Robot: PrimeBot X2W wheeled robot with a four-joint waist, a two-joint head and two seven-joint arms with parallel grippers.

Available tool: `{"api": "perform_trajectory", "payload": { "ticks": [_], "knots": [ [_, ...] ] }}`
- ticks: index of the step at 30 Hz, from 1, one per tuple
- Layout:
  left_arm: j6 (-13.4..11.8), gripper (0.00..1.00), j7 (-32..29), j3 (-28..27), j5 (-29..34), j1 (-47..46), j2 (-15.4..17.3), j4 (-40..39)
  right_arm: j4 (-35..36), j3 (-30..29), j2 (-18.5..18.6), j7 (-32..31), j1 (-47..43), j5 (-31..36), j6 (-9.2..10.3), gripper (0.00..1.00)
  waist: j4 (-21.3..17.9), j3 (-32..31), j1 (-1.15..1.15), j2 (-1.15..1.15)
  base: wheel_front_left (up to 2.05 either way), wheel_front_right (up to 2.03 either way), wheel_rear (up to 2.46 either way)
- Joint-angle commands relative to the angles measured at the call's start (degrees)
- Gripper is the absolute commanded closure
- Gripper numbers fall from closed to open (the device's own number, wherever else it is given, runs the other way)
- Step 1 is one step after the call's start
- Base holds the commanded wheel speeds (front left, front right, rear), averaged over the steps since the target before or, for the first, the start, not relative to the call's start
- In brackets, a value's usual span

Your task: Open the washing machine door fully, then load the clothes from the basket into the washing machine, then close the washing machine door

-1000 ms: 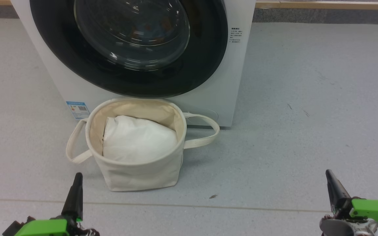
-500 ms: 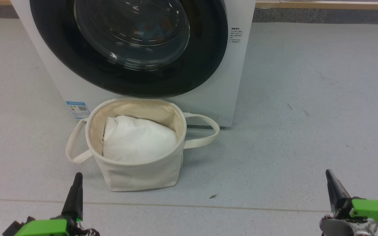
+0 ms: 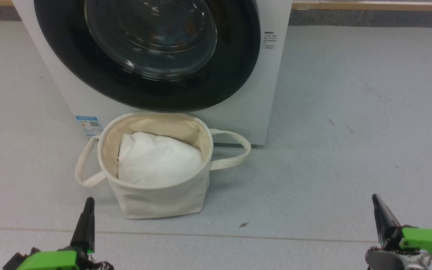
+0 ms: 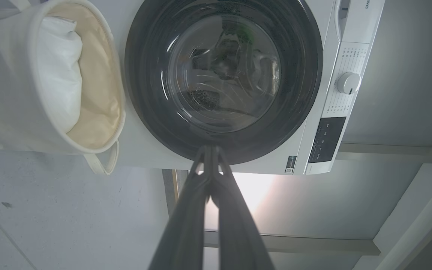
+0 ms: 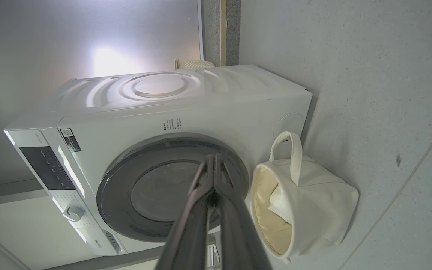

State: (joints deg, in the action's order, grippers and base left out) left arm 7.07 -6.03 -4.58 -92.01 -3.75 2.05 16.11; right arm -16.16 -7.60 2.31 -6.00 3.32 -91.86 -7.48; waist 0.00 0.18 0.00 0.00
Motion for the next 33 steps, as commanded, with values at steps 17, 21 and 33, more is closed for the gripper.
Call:
{"api": "perform_trajectory", "payload": {
  "ticks": [17,21,33],
  "knots": [
    [0.4,1.00,-0.4,-1.9,-0.2,-2.4,0.8,-2.1,2.1,1.1,0.6,-0.5,2.9,-0.3,-0.01,1.00,0.0,0.0,0.00,0.00,0.00,0.00,0.00],
    [0.4,1.00,-0.4,-1.9,-0.2,-2.4,0.8,-2.1,2.1,1.1,0.6,-0.5,2.9,-0.3,-0.01,1.00,0.0,0.0,0.00,0.00,0.00,0.00,0.00],
    [0.4,1.00,-0.4,-1.9,-0.2,-2.4,0.8,-2.1,2.1,1.1,0.6,-0.5,2.9,-0.3,-0.01,1.00,0.0,0.0,0.00,0.00,0.00,0.00,0.00]
  ]
}}
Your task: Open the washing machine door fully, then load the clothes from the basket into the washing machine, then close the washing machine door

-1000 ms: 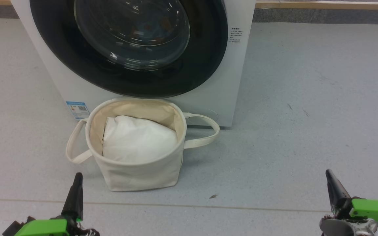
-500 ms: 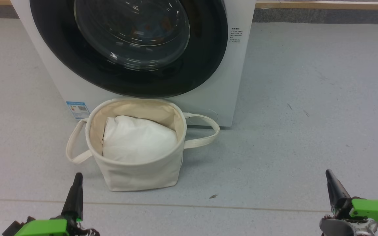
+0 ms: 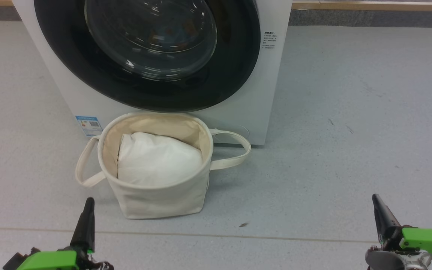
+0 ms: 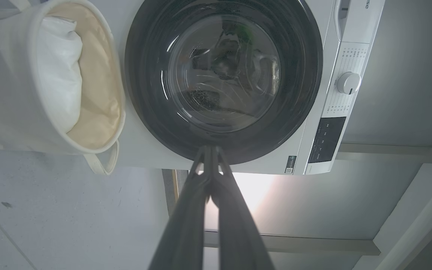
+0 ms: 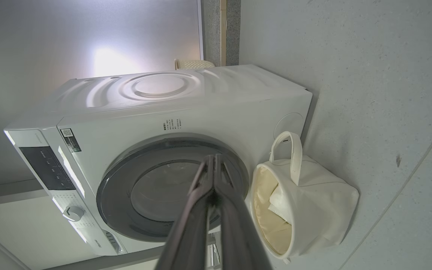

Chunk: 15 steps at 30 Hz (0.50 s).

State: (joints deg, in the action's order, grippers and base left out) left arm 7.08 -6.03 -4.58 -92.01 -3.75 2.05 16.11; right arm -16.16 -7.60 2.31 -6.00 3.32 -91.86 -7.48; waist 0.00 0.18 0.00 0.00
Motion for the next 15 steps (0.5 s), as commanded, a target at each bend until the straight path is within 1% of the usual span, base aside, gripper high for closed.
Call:
{"api": "perform_trajectory", "payload": {
  "ticks": [1,15],
  "knots": [
    [0.4,1.00,-0.4,-1.9,-0.2,-2.4,0.8,-2.1,2.1,1.1,0.6,-0.5,2.9,-0.3,-0.01,1.00,0.0,0.0,0.00,0.00,0.00,0.00,0.00],
    [0.4,1.00,-0.4,-1.9,-0.2,-2.4,0.8,-2.1,2.1,1.1,0.6,-0.5,2.9,-0.3,-0.01,1.00,0.0,0.0,0.00,0.00,0.00,0.00,0.00]
  ]
}}
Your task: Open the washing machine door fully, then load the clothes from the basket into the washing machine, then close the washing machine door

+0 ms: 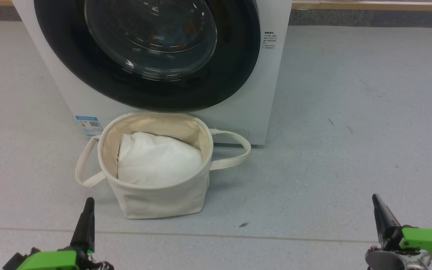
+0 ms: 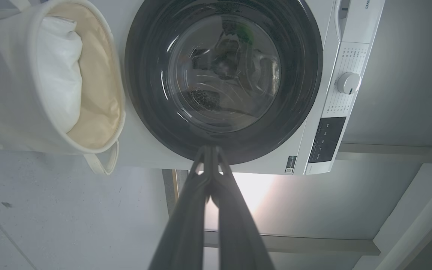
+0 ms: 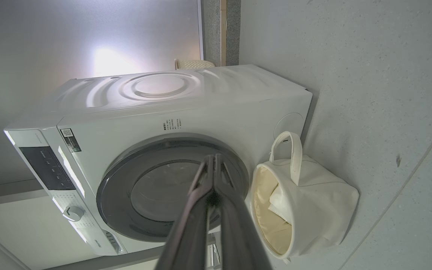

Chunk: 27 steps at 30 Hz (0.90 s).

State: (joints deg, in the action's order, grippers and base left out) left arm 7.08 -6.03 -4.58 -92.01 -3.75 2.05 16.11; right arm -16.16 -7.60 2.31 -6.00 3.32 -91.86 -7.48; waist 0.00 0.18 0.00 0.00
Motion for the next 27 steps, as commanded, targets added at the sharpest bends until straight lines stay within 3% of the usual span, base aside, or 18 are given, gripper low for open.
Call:
{"api": "perform_trajectory", "payload": {
  "ticks": [1,27],
  "knots": [
    [0.4,1.00,-0.4,-1.9,-0.2,-2.4,0.8,-2.1,2.1,1.1,0.6,-0.5,2.9,-0.3,-0.01,1.00,0.0,0.0,0.00,0.00,0.00,0.00,0.00],
    [0.4,1.00,-0.4,-1.9,-0.2,-2.4,0.8,-2.1,2.1,1.1,0.6,-0.5,2.9,-0.3,-0.01,1.00,0.0,0.0,0.00,0.00,0.00,0.00,0.00]
  ]
}}
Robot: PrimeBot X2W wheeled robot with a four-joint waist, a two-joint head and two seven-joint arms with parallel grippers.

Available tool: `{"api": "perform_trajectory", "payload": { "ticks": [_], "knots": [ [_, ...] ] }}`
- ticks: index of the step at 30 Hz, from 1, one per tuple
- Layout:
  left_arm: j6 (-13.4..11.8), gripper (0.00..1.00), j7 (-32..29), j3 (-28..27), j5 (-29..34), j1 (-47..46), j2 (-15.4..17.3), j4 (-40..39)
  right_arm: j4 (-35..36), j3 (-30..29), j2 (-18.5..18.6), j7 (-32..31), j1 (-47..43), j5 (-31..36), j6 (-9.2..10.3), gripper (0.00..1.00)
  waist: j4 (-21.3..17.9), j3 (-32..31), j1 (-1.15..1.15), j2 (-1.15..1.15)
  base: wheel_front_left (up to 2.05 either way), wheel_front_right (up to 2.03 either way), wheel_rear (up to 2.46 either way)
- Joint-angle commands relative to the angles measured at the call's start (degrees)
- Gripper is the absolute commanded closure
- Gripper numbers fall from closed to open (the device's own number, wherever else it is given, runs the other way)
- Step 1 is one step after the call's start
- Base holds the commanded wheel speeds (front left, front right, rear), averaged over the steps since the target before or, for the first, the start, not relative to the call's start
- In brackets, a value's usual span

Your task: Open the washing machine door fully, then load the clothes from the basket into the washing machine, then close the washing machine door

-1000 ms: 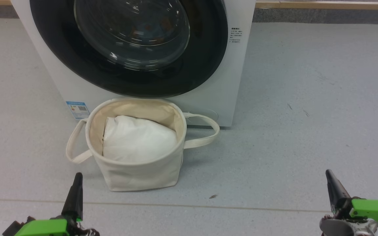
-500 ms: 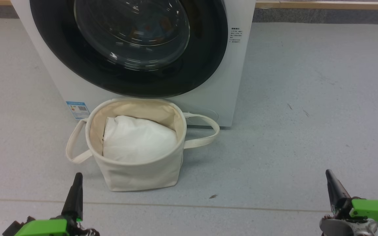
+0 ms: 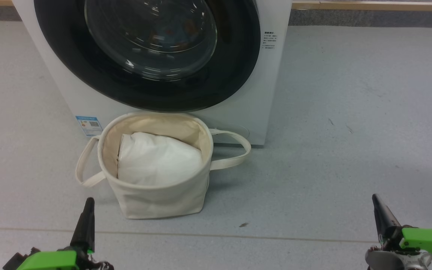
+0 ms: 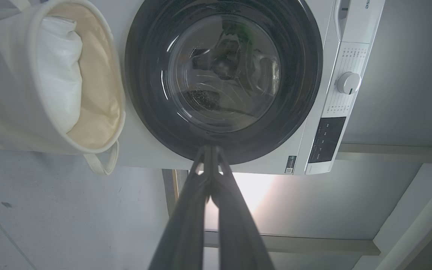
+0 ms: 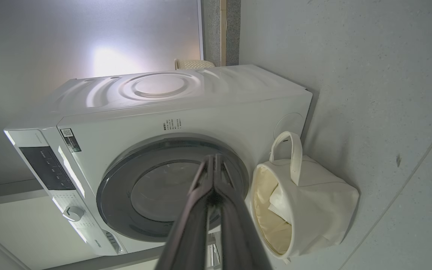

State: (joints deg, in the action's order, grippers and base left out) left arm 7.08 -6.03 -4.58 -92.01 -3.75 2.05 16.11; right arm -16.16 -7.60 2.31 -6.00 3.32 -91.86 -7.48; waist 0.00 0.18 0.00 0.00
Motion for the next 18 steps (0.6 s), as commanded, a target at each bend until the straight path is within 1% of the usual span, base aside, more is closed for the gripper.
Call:
{"api": "perform_trajectory", "payload": {
  "ticks": [1,18],
  "knots": [
    [0.4,1.00,-0.4,-1.9,-0.2,-2.4,0.8,-2.1,2.1,1.1,0.6,-0.5,2.9,-0.3,-0.01,1.00,0.0,0.0,0.00,0.00,0.00,0.00,0.00],
    [0.4,1.00,-0.4,-1.9,-0.2,-2.4,0.8,-2.1,2.1,1.1,0.6,-0.5,2.9,-0.3,-0.01,1.00,0.0,0.0,0.00,0.00,0.00,0.00,0.00]
  ]
}}
